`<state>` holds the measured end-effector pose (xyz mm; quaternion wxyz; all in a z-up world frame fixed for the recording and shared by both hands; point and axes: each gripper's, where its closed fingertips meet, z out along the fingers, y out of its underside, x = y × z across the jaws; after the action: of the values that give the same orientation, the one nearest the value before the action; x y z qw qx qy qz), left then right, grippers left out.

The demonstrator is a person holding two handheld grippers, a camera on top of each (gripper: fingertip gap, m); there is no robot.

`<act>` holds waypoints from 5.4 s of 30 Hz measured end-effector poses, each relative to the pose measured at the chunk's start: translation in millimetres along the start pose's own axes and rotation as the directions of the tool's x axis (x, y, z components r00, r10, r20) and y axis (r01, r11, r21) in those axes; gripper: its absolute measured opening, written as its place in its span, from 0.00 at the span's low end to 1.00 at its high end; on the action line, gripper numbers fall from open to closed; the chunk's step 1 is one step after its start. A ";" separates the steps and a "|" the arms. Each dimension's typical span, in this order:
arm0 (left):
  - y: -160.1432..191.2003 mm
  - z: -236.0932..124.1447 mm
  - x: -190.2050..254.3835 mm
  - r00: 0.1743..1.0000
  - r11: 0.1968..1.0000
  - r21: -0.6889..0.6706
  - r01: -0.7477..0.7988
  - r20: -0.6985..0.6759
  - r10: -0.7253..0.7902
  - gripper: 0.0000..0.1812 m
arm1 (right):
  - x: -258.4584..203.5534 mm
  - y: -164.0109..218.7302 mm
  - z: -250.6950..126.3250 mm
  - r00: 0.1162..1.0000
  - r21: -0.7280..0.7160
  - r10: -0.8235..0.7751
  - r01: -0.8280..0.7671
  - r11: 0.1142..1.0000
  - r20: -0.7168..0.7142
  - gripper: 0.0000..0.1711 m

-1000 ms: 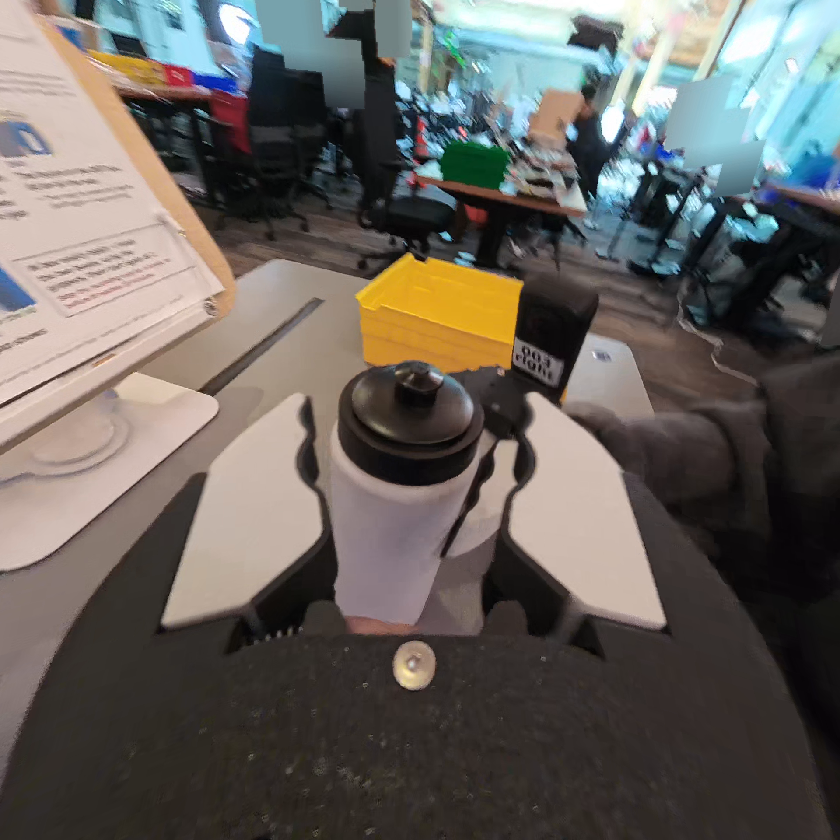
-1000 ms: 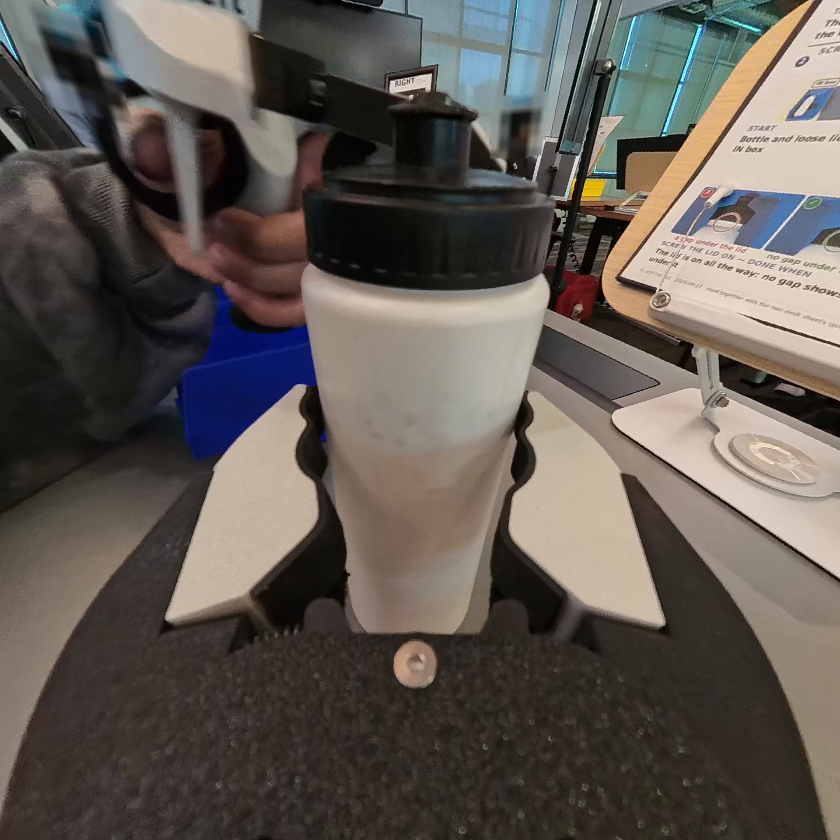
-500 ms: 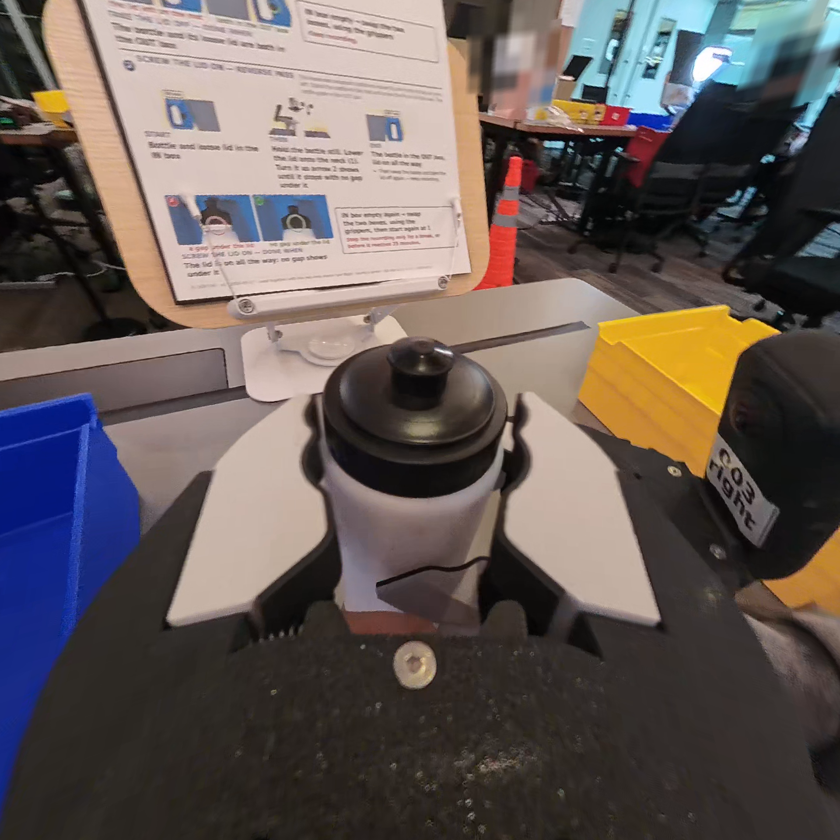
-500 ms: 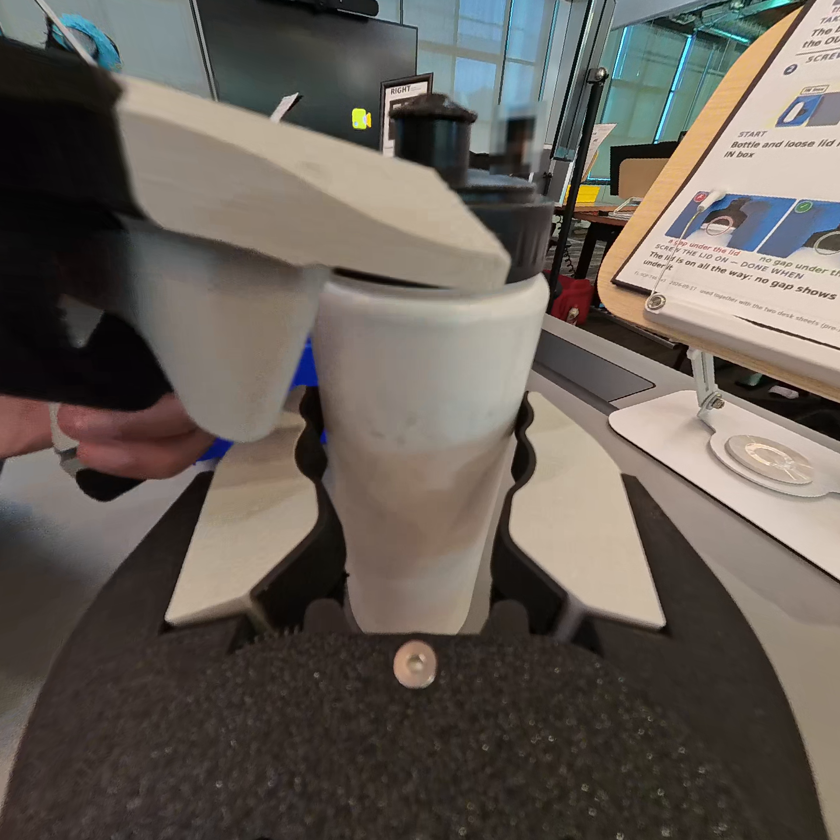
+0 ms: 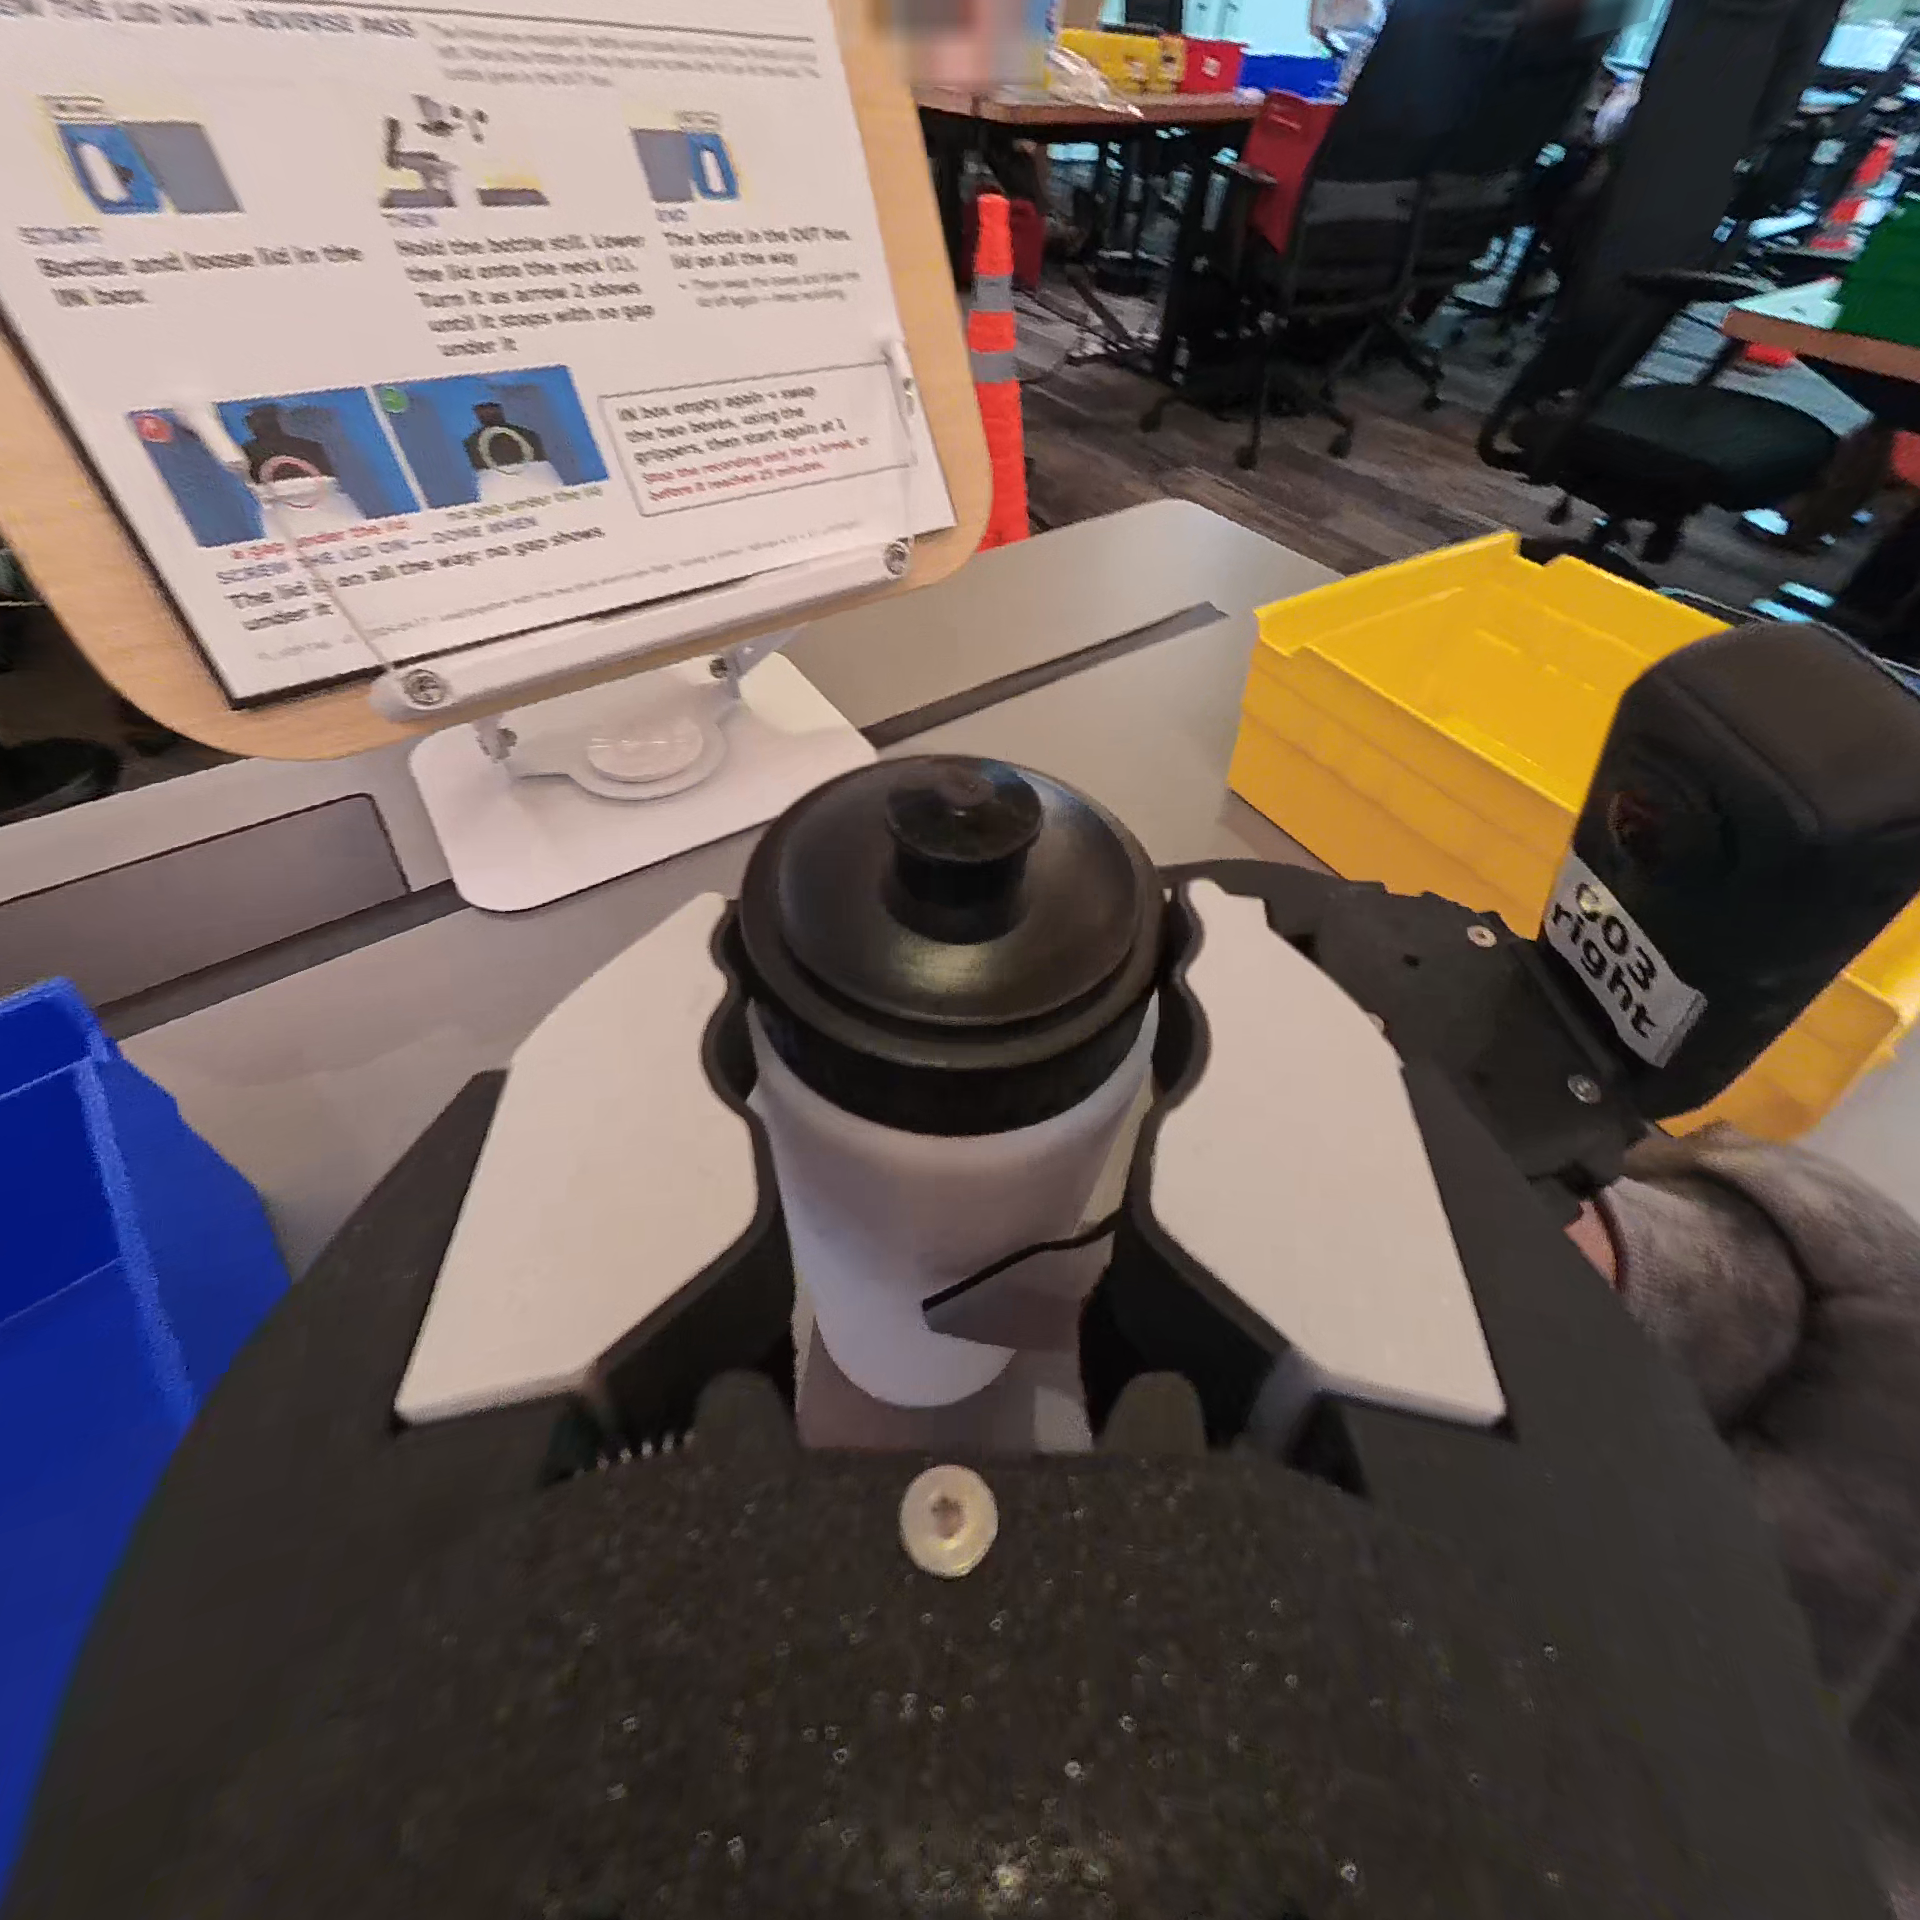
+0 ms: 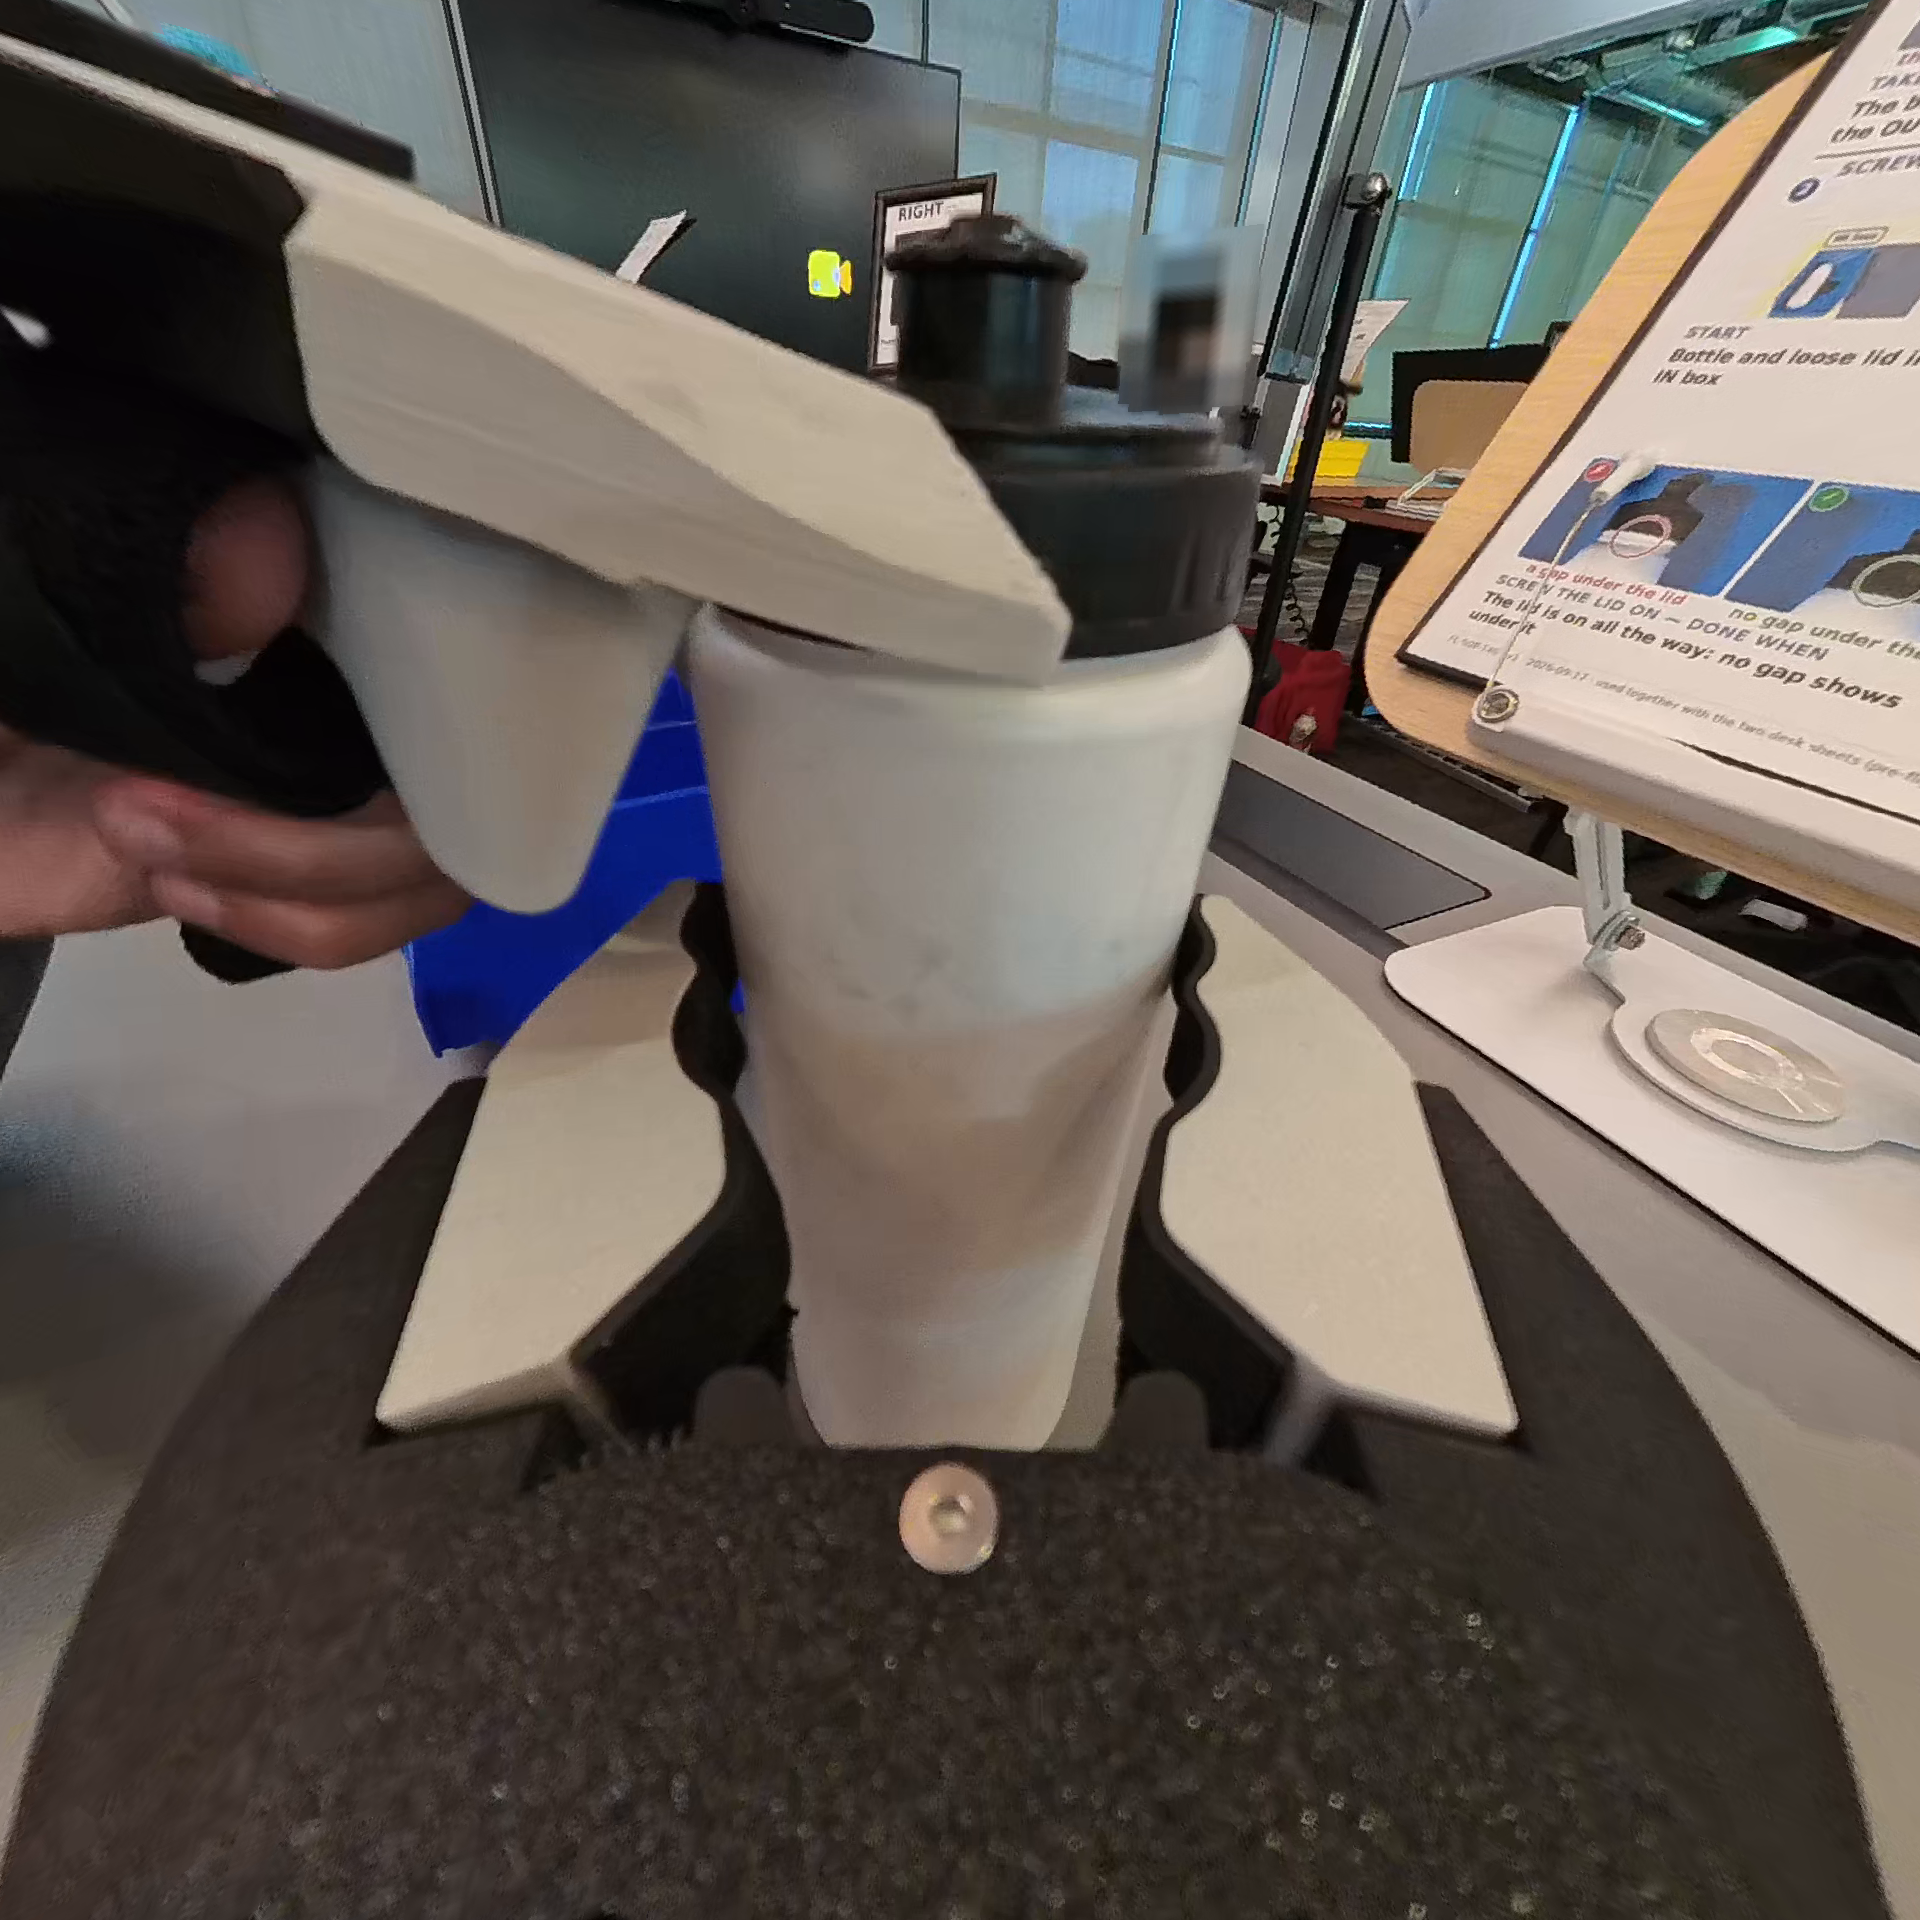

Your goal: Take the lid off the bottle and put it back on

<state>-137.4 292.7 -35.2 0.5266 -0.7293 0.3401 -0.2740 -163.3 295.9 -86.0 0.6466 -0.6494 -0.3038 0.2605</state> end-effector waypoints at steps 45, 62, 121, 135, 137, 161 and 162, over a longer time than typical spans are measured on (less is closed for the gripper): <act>-10.9 -0.7 -2.9 0.945 1.000 0.016 0.019 -0.328 -0.013 0.43 | 17.1 0.5 -7.3 0.998 0.028 0.065 -0.065 0.997 -0.002 0.46; -2.2 9.4 0.4 0.986 0.998 -0.006 -0.062 -0.158 0.060 0.40 | 13.0 2.3 -5.1 0.999 -0.001 0.012 -0.012 1.000 -0.036 0.46; 113.4 -99.8 67.2 0.990 0.993 0.032 0.109 -0.093 -0.106 0.32 | 194.7 -63.7 -335.9 0.586 -0.283 0.281 -0.687 0.669 -0.760 0.46; 121.8 -98.2 50.9 0.985 0.988 -0.005 0.152 -0.078 -0.152 0.32 | 190.5 104.7 -323.6 0.437 -0.433 0.151 -0.899 0.058 -0.887 0.46; 123.4 -99.7 47.6 0.985 0.987 -0.010 0.158 -0.073 -0.159 0.32 | 188.0 126.9 -327.2 0.445 -0.444 0.081 -0.896 0.028 -0.892 0.46; 107.9 -113.3 19.5 0.979 0.979 0.092 0.180 0.076 -0.187 0.32 | 75.7 -107.3 -314.0 0.715 -0.124 0.018 -0.146 0.981 -0.698 0.49; 106.5 -115.7 14.8 0.978 0.982 0.104 0.159 0.118 -0.171 0.32 | 49.1 -114.4 -315.4 0.743 -0.044 0.012 -0.057 0.997 -0.669 0.43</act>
<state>-238.0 191.0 -102.1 0.5563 -0.7452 0.2311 -0.2859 94.1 114.5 39.7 0.6873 -0.7247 -0.0482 0.0132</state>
